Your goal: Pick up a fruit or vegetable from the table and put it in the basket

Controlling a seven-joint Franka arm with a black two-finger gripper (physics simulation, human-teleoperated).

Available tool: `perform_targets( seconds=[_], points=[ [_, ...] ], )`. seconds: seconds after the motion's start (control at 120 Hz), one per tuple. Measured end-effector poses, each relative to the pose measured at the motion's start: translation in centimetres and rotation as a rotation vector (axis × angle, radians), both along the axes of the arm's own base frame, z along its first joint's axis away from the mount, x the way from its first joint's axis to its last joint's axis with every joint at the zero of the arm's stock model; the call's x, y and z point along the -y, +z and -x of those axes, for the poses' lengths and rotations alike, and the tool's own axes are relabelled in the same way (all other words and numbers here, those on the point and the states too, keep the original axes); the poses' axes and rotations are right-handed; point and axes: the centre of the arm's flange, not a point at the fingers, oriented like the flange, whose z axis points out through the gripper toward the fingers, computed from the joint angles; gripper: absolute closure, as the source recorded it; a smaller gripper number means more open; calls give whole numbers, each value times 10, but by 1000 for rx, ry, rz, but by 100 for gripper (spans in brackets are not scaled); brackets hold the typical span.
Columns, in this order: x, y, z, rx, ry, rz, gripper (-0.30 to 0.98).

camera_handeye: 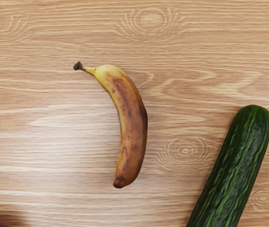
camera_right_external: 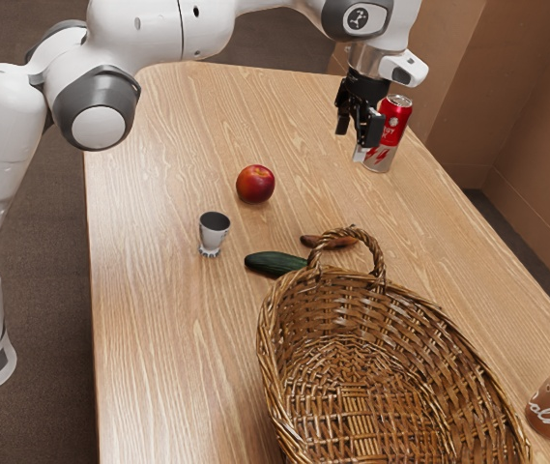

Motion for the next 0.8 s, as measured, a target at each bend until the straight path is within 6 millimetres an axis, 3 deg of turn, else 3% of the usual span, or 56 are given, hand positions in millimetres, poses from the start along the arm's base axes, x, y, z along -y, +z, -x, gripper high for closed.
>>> perform_targets(
  seconds=[0.65,0.725,0.8],
  points=[
    [0,8,4,12,-6,2,0],
    [-2,-5,11,-28,-12,16,0],
    [-6,-20,31,-77,-22,36,0]
  ],
)
